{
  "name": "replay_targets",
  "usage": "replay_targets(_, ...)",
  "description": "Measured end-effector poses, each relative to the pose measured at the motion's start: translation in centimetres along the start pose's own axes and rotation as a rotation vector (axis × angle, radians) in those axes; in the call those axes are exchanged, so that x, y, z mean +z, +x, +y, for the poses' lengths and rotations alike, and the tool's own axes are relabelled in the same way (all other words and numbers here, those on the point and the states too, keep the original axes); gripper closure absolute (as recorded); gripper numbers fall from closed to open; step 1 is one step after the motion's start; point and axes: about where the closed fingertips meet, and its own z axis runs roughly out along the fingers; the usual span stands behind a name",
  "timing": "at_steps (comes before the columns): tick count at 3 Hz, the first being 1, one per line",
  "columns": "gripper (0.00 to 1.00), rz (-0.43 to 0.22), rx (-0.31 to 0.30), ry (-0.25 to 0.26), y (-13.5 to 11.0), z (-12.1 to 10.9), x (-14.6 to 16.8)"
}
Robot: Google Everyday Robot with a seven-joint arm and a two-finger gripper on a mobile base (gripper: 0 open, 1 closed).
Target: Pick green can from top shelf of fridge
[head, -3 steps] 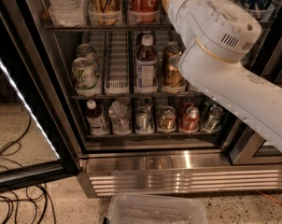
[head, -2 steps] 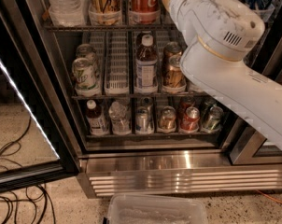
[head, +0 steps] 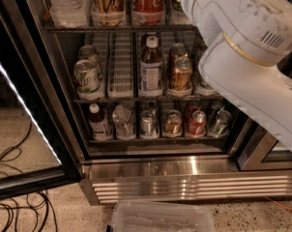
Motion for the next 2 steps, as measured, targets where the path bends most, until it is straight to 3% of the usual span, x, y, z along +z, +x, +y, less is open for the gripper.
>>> replay_targets(1,1.00,0.023,-0.002,-0.051,-0.4,0.2,-2.5)
replay_targets(2,1.00,0.045,-0.058,-0.130,-0.2,1.2,-4.7)
